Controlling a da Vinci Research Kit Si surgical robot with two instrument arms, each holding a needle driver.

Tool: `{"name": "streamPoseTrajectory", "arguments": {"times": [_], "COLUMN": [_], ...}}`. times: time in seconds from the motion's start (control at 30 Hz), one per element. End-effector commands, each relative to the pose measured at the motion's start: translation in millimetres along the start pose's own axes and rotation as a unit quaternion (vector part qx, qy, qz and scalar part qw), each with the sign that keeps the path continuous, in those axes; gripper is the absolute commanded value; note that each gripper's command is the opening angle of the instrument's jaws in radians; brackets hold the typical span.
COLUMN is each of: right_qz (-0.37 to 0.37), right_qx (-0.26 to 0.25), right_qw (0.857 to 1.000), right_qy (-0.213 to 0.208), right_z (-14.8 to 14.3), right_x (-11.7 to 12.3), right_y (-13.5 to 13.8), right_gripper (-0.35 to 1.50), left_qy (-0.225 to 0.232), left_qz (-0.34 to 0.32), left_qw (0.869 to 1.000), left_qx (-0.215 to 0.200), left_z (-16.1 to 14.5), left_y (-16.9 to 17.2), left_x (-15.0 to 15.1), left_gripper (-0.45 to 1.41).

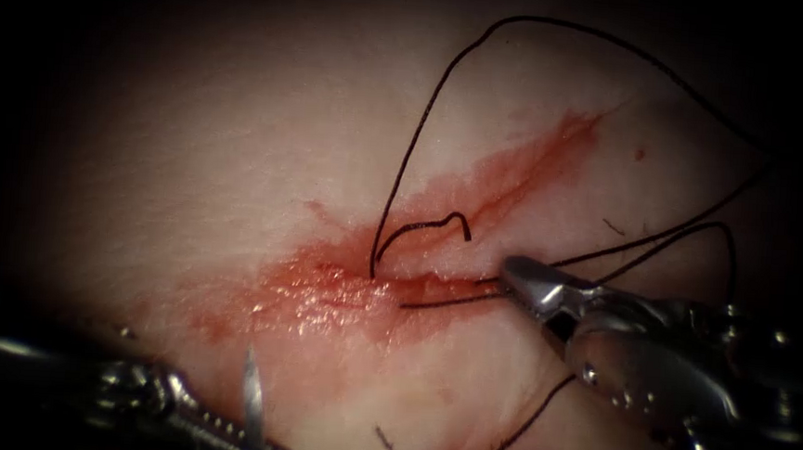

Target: Wound Closure

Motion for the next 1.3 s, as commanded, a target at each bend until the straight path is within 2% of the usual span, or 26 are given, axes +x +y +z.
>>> {"name": "streamPoseTrajectory", "arguments": {"times": [0.03, 0.17, 0.27, 0.37, 0.53, 0.87, 1.03, 1.2, 1.23, 1.3], "right_qz": [0.011, 0.037, 0.057, 0.074, 0.099, 0.143, 0.161, 0.172, 0.173, 0.175], "right_qx": [0.006, -0.001, 0.003, -0.003, -0.007, 0.051, 0.060, 0.068, 0.070, 0.072], "right_qw": [1.000, 0.999, 0.998, 0.997, 0.993, 0.978, 0.970, 0.963, 0.962, 0.962], "right_qy": [0.001, 0.008, 0.007, -0.031, -0.062, -0.141, -0.170, -0.194, -0.197, -0.199], "right_z": [0.2, -1.1, -2.4, -3.4, -4.2, -6.9, -8.5, -9.5, -9.6, -9.6], "right_x": [0.4, -0.5, -2.7, -6.2, -12.4, -22.4, -25.9, -27.8, -27.8, -27.6], "right_y": [0.8, 1.4, 1.9, 2.1, 1.3, -1.8, -2.8, -3.4, -3.5, -3.2], "right_gripper": [-0.35, -0.35, -0.35, -0.35, -0.35, -0.35, -0.35, -0.35, -0.32, 0.34], "left_qy": [0.001, 0.001, 0.001, 0.003, 0.003, 0.002, 0.002, 0.002, 0.002, 0.002], "left_qz": [0.000, 0.000, 0.000, 0.000, 0.000, -0.001, -0.001, -0.001, -0.001, -0.001], "left_qw": [1.000, 1.000, 1.000, 1.000, 1.000, 1.000, 1.000, 1.000, 1.000, 1.000], "left_qx": [0.000, 0.000, 0.000, 0.001, 0.001, 0.000, 0.000, 0.000, 0.000, 0.000], "left_z": [0.4, 0.3, 0.3, 0.4, 0.4, 0.3, 0.3, 0.3, 0.3, 0.3], "left_y": [-0.6, -0.5, -0.5, -0.5, -0.5, -0.4, -0.4, -0.4, -0.4, -0.4], "left_x": [0.1, 0.1, 0.1, 0.2, 0.2, 0.3, 0.3, 0.3, 0.3, 0.3], "left_gripper": [-0.45, -0.45, -0.45, -0.45, -0.45, -0.45, -0.45, -0.45, -0.45, -0.45]}}
